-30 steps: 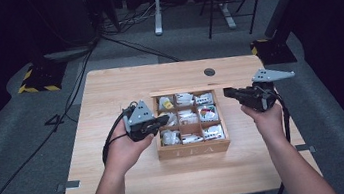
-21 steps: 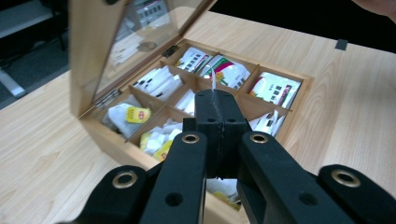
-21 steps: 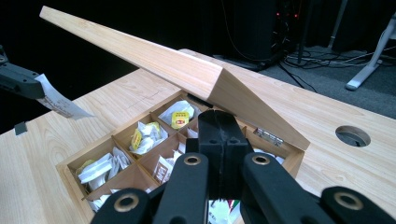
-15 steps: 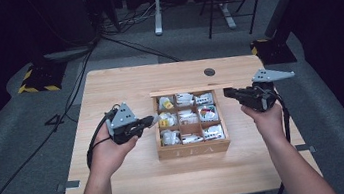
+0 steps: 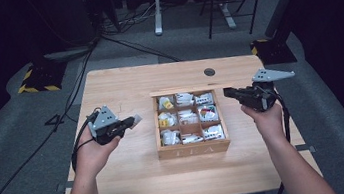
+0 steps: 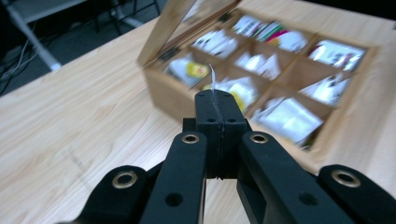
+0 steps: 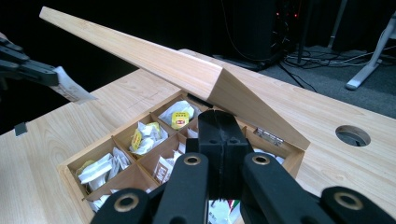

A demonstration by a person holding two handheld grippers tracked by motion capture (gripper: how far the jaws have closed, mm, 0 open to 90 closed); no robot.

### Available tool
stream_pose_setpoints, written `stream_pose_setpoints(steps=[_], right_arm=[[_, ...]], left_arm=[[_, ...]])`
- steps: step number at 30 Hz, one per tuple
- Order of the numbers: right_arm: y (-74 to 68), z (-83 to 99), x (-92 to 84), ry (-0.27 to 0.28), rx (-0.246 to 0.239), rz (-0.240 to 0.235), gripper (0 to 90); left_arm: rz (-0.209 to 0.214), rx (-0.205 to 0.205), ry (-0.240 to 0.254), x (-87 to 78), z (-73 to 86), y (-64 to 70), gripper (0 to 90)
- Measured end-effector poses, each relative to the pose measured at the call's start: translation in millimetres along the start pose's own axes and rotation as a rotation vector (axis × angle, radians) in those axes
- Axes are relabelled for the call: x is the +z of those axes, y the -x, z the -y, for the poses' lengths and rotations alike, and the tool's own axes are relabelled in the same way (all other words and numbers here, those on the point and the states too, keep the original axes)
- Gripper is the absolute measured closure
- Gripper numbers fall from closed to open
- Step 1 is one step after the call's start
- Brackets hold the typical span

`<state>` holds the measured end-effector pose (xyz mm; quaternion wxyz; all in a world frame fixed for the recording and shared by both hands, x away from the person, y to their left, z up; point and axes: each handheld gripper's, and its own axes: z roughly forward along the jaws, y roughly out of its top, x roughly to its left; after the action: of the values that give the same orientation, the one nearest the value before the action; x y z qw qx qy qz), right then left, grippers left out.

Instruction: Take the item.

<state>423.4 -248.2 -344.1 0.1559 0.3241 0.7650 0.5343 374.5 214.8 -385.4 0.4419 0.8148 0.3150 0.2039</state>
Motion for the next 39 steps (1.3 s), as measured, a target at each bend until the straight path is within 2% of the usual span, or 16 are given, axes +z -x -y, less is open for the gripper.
stream_pose_setpoints(steps=[9, 13, 20, 26, 29, 32, 39], right_arm=[[0.8, 0.5, 0.4, 0.000, 0.000, -0.004, 89.7], [0.8, 0.6, 0.4, -0.001, 0.001, -0.005, 89.7], [1.2, 0.9, 0.9, -0.001, 0.004, -0.005, 89.7], [1.3, 1.2, 1.2, -0.006, 0.003, -0.004, 89.7], [1.4, 1.5, 1.1, -0.006, 0.003, -0.005, 89.7], [1.1, 1.9, 0.9, -0.009, 0.002, -0.006, 89.7], [1.3, 2.3, 0.9, -0.007, 0.001, -0.010, 89.7]], left_arm=[[-0.021, -0.041, -0.026, 5.0, 22.1, -16.4, 90.0], [-0.049, -0.038, -0.048, 8.6, 30.1, -22.7, 90.0], [-0.070, -0.047, -0.085, 18.8, 46.6, -28.8, 90.0], [-0.071, -0.078, -0.055, 18.3, 57.9, -27.7, 90.0], [-0.079, -0.072, -0.081, 20.1, 60.5, -28.0, 90.0], [-0.072, -0.085, -0.076, 21.5, 63.8, -28.4, 90.0], [-0.118, -0.069, -0.129, 26.0, 73.6, -32.0, 90.0]])
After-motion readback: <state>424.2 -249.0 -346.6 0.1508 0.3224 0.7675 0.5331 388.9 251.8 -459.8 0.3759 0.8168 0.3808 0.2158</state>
